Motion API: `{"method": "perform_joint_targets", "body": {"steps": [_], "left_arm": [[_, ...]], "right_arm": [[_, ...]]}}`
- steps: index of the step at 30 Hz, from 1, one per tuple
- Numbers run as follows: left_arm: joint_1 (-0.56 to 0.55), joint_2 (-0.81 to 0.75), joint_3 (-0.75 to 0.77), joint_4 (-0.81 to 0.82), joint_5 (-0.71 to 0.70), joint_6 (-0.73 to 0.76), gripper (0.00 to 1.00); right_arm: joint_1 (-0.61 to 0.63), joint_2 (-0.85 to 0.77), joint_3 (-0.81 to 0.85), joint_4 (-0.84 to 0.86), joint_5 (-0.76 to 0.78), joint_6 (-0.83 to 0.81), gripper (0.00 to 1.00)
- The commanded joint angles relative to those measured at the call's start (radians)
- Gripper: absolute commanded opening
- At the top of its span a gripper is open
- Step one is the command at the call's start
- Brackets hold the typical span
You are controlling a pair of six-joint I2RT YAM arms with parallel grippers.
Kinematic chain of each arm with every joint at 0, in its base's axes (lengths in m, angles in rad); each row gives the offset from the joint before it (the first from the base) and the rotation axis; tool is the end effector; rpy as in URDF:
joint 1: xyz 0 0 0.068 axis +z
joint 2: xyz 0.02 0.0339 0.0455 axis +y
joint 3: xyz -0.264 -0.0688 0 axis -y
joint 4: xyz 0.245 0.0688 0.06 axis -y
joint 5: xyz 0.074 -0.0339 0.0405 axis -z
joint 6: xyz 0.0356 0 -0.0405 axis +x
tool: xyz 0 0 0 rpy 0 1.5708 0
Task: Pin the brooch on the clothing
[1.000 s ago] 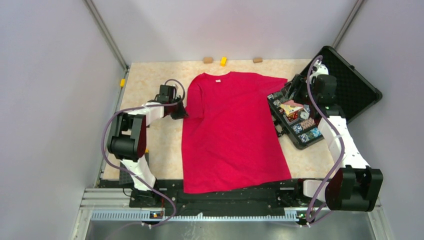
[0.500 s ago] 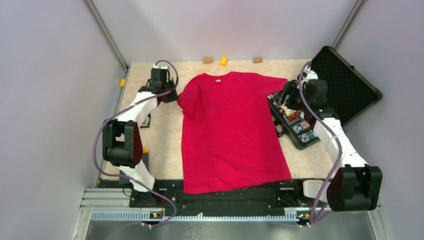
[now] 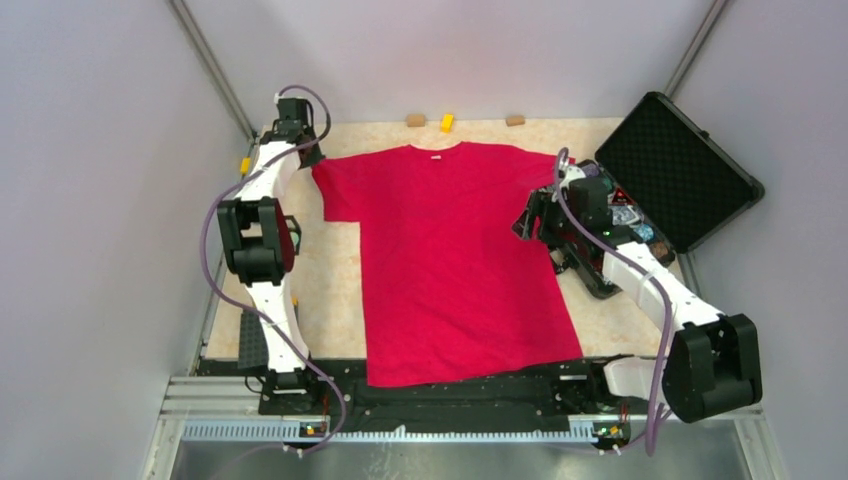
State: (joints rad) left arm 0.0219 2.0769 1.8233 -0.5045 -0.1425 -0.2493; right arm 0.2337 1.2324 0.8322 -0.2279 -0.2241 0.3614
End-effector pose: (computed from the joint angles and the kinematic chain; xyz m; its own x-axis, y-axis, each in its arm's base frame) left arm 0.4793 0.0156 0.2659 -0.6353 -0.2582 -0.7278 -0.2905 0.9531 -0.0845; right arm 0.2602 0.0701 0.2585 -0.6764 0.1934 -0.7107 -0.1727 0.8964 0.4082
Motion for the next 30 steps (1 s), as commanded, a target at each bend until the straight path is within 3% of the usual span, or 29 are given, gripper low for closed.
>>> {"method": "perform_joint_targets", "body": {"steps": [1,12,15,18,20,24,30], "left_arm": [[0.046,0.104,0.132,-0.067,-0.049,0.058,0.00],[0.093,0.228,0.269,-0.066,-0.058,0.117,0.00],[0.095,0.231,0.285,-0.078,-0.073,0.129,0.16],[0.095,0.202,0.281,-0.081,-0.070,0.129,0.43],[0.095,0.161,0.269,-0.078,-0.056,0.124,0.55],[0.095,0.028,0.208,-0.045,-0.020,0.100,0.66],[0.095,-0.245,0.064,-0.025,0.048,0.039,0.70]], "right_arm": [[0.073,0.022,0.007,0.009,0.072,0.029,0.66],[0.136,0.065,0.005,0.022,0.186,0.046,0.66],[0.143,0.056,0.007,0.020,0.214,0.045,0.67],[0.146,0.033,0.002,0.019,0.221,0.045,0.68],[0.145,0.020,0.001,0.012,0.250,0.041,0.69],[0.147,-0.019,0.002,-0.007,0.275,0.031,0.69],[0.147,-0.122,0.022,-0.046,0.333,0.002,0.71]]}}
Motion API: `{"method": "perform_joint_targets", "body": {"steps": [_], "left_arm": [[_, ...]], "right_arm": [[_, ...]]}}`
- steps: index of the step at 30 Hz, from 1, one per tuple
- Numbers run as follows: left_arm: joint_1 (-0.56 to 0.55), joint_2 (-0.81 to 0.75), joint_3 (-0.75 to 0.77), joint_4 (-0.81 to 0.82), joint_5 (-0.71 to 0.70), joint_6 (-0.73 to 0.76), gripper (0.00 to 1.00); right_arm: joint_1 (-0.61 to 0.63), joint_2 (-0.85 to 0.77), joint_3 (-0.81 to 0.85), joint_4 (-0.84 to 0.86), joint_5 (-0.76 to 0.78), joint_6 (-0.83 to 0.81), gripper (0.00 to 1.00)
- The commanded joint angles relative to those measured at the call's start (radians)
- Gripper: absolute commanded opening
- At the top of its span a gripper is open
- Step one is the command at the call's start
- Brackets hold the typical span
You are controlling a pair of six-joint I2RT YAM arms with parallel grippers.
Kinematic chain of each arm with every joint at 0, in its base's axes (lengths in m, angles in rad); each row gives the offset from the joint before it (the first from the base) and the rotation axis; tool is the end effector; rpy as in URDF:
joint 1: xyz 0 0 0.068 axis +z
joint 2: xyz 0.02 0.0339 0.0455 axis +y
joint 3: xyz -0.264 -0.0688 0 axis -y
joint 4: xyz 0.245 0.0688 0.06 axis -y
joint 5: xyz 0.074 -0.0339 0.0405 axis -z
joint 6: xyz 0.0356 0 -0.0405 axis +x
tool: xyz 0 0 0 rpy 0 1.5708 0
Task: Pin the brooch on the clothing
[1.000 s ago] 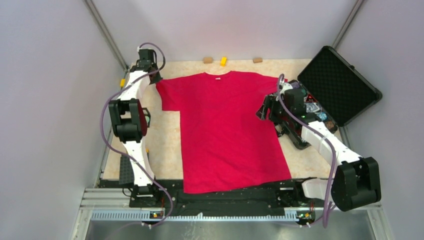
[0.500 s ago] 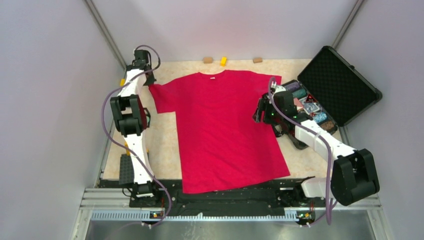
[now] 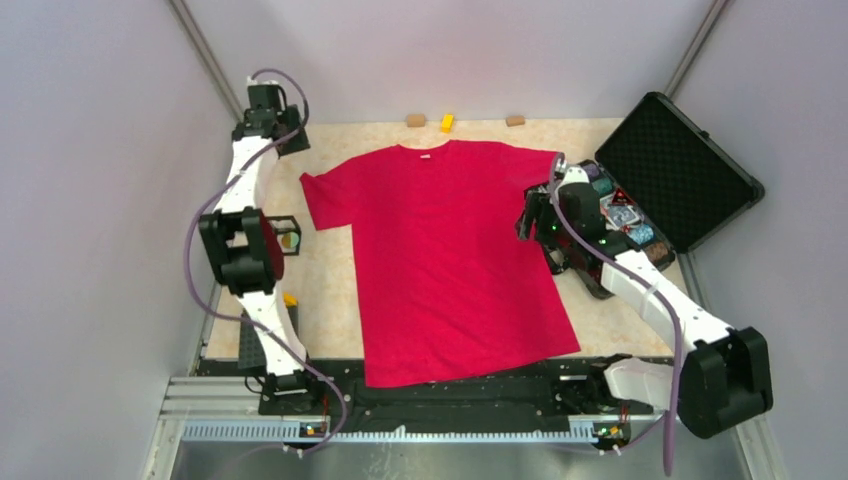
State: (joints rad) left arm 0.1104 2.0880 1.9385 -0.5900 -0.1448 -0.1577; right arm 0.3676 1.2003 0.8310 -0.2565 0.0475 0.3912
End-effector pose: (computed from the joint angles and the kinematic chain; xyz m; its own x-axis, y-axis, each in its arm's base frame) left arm 0.4789 0.0583 0.2922 -0.6277 -0.2259 -0.7449 -0.3175 0.9480 -0.0200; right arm 0.2464 0.0931 0.2629 -0.6285 0.1661 -0.7599 -0.0902 0.9548 0.2833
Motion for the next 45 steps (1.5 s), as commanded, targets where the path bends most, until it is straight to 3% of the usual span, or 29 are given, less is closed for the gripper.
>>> {"method": "perform_joint_targets", "body": {"steps": [1,11,19,26,45], "left_arm": [[0.006,-0.305,-0.090,0.064,0.064,-0.055,0.70],[0.006,-0.773,-0.560,0.022,0.112,-0.149,0.69],[0.006,-0.944,-0.825,-0.049,0.181,-0.169,0.68],[0.014,-0.899,-0.985,0.044,0.075,-0.206,0.68],[0.078,-0.621,-1.014,0.280,0.061,-0.233,0.69]], "right_arm": [[0.013,-0.109,0.025,-0.019,0.068,-0.033,0.71],[0.013,-0.261,0.001,0.016,0.055,-0.065,0.73],[0.013,-0.269,-0.056,0.046,0.019,-0.070,0.74],[0.013,-0.278,-0.055,0.038,0.009,-0.076,0.74],[0.013,-0.327,-0.079,0.009,0.051,-0.088,0.75]]}}
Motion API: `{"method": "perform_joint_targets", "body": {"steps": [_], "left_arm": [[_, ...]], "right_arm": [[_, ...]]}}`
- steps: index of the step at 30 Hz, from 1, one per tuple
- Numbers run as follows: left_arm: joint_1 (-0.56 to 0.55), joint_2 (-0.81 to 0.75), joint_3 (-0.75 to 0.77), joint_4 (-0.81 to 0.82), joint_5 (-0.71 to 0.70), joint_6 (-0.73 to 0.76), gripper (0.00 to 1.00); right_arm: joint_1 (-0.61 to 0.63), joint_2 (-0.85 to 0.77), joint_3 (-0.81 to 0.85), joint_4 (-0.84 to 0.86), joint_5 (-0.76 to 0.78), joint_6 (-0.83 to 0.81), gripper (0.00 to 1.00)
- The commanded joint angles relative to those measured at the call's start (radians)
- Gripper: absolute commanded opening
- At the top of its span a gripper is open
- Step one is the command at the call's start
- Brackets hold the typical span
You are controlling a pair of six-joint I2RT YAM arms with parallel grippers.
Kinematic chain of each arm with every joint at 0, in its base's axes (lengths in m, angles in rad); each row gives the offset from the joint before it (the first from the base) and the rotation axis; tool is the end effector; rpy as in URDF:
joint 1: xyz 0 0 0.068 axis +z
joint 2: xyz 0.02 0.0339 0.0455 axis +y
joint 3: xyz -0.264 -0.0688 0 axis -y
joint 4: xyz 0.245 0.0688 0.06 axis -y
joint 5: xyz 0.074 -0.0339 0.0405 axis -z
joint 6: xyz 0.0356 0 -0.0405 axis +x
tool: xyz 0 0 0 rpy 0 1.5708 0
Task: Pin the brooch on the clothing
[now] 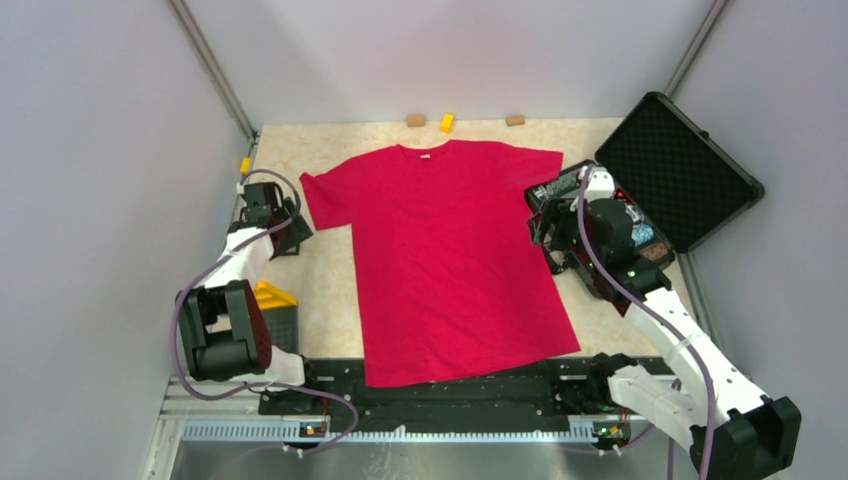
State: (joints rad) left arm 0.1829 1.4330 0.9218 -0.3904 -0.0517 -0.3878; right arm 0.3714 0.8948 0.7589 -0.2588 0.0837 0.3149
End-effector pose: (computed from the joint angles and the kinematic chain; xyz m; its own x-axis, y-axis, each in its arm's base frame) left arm 0.2895 0.0554 0.2215 -0.6334 -0.5012 -0.5896 -0.4890 0.8497 -0.1971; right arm 0.1937 0.0723 0.3036 -0.4304 0.1636 -0.8877 -0.1645 0.9528 0.2553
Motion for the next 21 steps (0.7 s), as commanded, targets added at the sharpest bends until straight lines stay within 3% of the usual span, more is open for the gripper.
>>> {"method": "perform_joint_targets", "body": {"steps": [1,7,21], "left_arm": [[0.006,0.043,0.003,0.083,-0.040,-0.001,0.69],[0.006,0.118,0.060,0.017,-0.037,0.010,0.66],[0.019,0.202,0.140,0.053,-0.069,0.027,0.67]], "right_arm": [[0.009,-0.019,-0.008,0.014,0.015,-0.011,0.75],[0.010,-0.007,-0.008,0.031,0.009,-0.006,0.75],[0.009,-0.011,-0.004,0.007,0.029,-0.005,0.75]]}}
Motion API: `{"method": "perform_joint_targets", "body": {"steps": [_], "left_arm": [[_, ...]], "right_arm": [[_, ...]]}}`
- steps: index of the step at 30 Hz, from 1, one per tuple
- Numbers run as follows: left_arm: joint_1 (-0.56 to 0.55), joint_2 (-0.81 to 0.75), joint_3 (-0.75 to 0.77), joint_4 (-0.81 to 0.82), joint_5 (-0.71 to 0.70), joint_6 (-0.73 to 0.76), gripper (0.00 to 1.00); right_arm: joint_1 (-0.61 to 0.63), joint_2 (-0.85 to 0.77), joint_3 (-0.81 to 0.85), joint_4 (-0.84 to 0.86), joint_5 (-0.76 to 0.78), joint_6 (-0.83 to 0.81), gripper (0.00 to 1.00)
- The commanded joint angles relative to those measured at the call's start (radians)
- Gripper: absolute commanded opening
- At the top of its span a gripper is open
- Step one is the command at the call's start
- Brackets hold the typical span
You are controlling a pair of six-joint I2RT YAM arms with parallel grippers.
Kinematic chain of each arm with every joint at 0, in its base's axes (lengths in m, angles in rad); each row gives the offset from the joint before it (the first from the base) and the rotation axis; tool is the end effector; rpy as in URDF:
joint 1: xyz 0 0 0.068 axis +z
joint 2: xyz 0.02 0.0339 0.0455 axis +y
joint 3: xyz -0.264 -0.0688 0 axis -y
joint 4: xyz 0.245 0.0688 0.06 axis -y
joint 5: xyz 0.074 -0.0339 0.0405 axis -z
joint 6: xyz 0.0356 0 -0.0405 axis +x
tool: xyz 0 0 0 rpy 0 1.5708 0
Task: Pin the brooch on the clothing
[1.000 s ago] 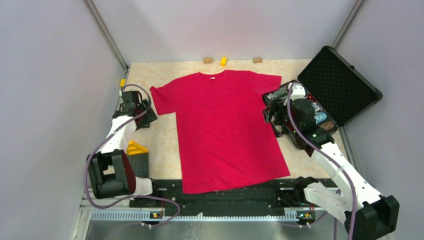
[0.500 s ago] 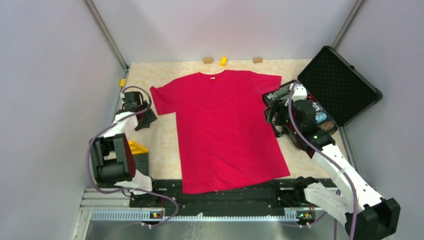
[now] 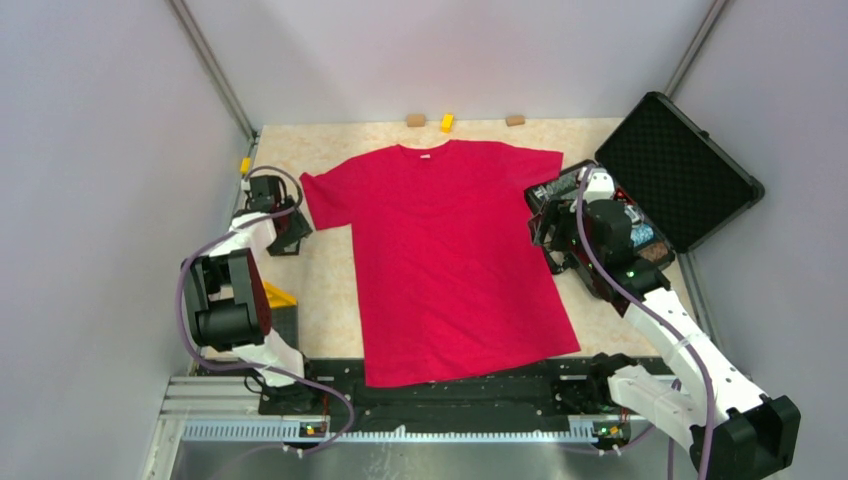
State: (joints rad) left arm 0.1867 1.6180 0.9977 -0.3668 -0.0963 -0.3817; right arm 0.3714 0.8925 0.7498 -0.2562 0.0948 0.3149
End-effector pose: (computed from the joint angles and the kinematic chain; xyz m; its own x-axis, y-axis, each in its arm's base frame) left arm 0.3207 0.0641 0.1923 -0.6727 -0.5044 -0.5413 -0.5252 0.8409 -0.1308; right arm 0.1934 0.0717 0.3011 -0.4309 0.1631 -0.8876 -0.1541 0.9558 0.2504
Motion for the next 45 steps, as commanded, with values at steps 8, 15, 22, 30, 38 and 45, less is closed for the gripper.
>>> {"method": "perform_joint_targets", "body": {"steps": [8,15,22,30,38,45], "left_arm": [[0.025,0.085,0.125,0.013,-0.051,0.046,0.69],[0.039,0.122,0.146,0.002,-0.077,0.069,0.65],[0.042,0.158,0.168,-0.008,-0.083,0.095,0.62],[0.045,0.181,0.177,-0.009,-0.092,0.115,0.62],[0.045,0.204,0.186,-0.008,-0.081,0.125,0.54],[0.045,0.211,0.193,-0.020,-0.080,0.125,0.51]], "right_arm": [[0.009,-0.015,0.006,-0.007,0.027,-0.004,0.75],[0.009,-0.017,0.004,-0.011,0.033,-0.001,0.75],[0.009,-0.012,0.009,-0.012,0.029,-0.001,0.75],[0.010,-0.013,0.008,-0.014,0.032,0.001,0.75],[0.009,-0.011,0.008,-0.012,0.033,0.002,0.75],[0.009,-0.010,0.009,-0.013,0.034,0.004,0.75]]}}
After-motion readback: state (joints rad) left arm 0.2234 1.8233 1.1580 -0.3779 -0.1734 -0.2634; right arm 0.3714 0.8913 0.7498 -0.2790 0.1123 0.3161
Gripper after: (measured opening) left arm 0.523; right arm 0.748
